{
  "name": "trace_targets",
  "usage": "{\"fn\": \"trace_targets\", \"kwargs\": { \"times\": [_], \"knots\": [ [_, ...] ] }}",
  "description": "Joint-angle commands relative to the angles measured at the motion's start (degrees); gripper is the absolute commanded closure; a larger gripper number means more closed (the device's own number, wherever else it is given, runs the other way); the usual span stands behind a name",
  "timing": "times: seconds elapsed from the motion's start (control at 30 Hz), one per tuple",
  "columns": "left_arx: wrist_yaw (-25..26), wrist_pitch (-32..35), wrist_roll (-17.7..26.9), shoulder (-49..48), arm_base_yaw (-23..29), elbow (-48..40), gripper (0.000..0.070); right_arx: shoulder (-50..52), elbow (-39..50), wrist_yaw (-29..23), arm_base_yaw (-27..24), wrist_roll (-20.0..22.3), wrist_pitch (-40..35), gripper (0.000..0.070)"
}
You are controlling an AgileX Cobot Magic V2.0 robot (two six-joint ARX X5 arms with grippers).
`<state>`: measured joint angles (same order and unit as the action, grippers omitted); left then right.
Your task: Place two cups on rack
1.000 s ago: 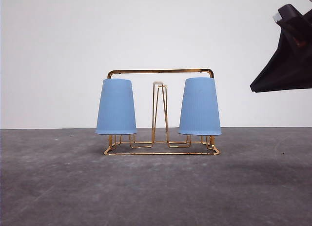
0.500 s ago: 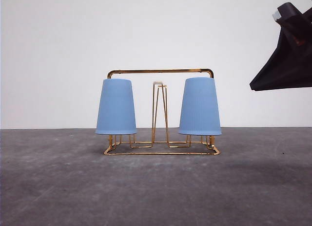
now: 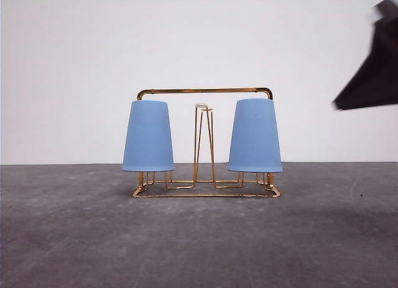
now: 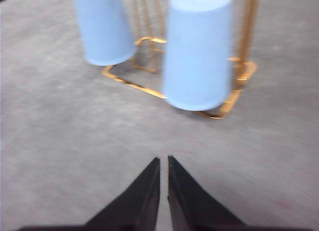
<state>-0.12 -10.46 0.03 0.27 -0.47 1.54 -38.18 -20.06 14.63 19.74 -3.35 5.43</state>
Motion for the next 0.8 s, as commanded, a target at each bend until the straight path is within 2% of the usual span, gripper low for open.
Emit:
{"fn": "trace_targets", "kwargs": {
  "times": [0.0,0.13,0.4,0.5,0.67,0.77],
  "knots": [
    [-0.1,-0.3,0.6,0.0,0.1,-0.8,0.07,3.6,1.8,-3.3,-1.5,2.7,3.6,0.0675],
    [-0.1,-0.2,0.6,0.0,0.1,-0.8,0.07,14.3,8.6,-10.4,-6.7,2.5,4.5,0.0675],
    [-0.1,-0.3,0.6,0.0,0.1,-0.8,0.07,32.3,18.7,-11.6,-15.4,-0.1,4.2,0.0675],
    [-0.1,-0.3,0.6,0.0,0.1,-0.8,0.07,35.4,19.4,-12.4,-16.9,-0.4,4.6,0.0675],
    [-0.1,-0.3,0.6,0.0,0.1,-0.8,0.07,38.0,19.4,-16.7,-17.7,-0.4,4.6,0.0675],
    [-0.1,-0.2,0.6,0.0,0.1,-0.8,0.07,38.0,19.4,-16.3,-17.6,-0.7,4.6,0.0675]
  ]
}}
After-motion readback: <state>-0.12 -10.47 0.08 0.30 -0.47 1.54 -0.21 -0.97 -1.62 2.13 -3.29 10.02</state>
